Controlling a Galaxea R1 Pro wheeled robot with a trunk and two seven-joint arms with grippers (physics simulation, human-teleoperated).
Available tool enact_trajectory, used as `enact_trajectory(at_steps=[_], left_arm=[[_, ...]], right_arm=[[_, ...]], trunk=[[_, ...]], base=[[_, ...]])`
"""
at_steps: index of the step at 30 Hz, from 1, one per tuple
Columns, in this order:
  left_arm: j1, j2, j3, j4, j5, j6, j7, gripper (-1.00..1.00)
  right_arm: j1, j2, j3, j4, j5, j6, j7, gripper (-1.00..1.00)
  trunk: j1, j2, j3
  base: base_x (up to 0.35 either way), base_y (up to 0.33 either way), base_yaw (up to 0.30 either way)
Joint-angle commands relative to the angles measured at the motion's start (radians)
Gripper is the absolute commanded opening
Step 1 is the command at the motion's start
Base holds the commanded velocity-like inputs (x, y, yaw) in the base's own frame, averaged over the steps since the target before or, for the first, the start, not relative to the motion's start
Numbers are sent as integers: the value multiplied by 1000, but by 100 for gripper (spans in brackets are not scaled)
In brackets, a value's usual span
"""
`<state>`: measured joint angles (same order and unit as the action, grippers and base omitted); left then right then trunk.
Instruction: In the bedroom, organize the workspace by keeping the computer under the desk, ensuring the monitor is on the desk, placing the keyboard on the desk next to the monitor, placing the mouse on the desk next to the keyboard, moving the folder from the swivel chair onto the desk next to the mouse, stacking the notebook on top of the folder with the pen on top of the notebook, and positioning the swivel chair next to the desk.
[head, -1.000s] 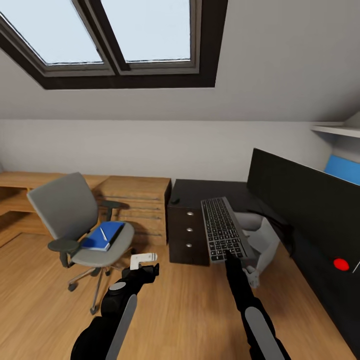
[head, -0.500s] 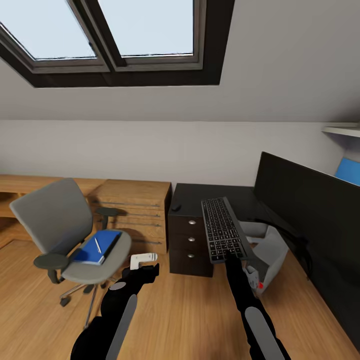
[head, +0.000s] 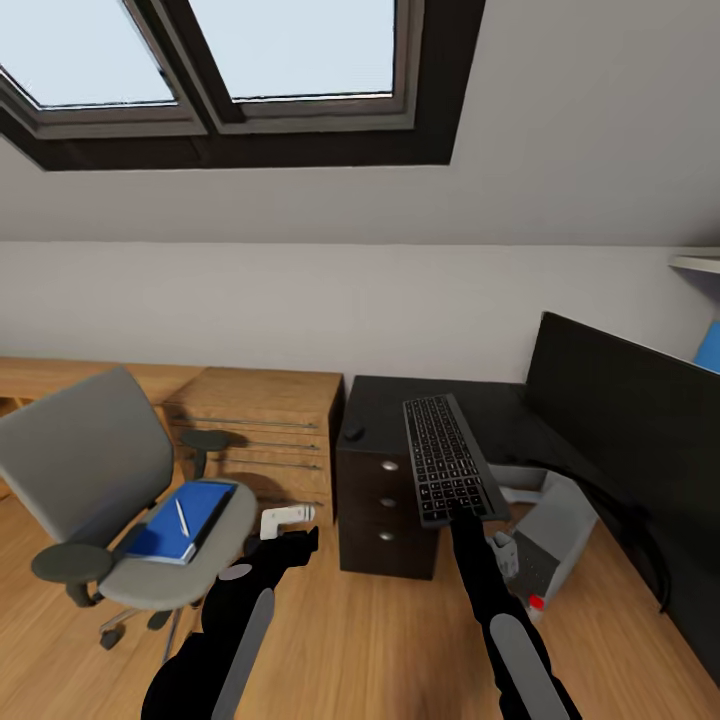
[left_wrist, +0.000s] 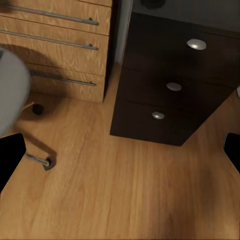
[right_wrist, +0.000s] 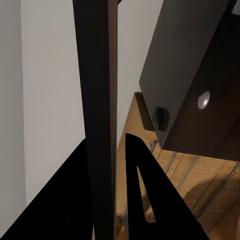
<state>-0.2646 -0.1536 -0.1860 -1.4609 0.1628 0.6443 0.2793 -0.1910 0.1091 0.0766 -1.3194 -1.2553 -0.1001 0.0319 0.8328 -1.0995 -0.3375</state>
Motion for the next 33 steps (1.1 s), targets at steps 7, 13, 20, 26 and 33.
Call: enact_trajectory(at_steps=[7,13,20,26,33], left_arm=[[-1,0,-2,-1,11,3,9,100],[-1,0,-27,-1,11,3,9,100],[-1,0,-42,-1,12,5,8,100],[-1,0,-54,-1,12,6,5,100],[-1,0,-63,0,12,7,4,100]], right_arm=[[-1,-1,-3,5,-12,-5,2,-100],[-1,-1,1,56,-223,-4,4,-100],[-1,-2,0,58,-263,-9,6,-100],[-1,-3,0,58,-262,-9,7,-100],[-1,-7,0,56,-262,-6,8,-100]], trunk=[[1,-1,-1],[1,-1,-1],[1,-1,-1],[1,-1,-1],[1,-1,-1]], base=[[319,139,0],[318,169,0],[309,95,0],[302,6,0],[320,0,0]])
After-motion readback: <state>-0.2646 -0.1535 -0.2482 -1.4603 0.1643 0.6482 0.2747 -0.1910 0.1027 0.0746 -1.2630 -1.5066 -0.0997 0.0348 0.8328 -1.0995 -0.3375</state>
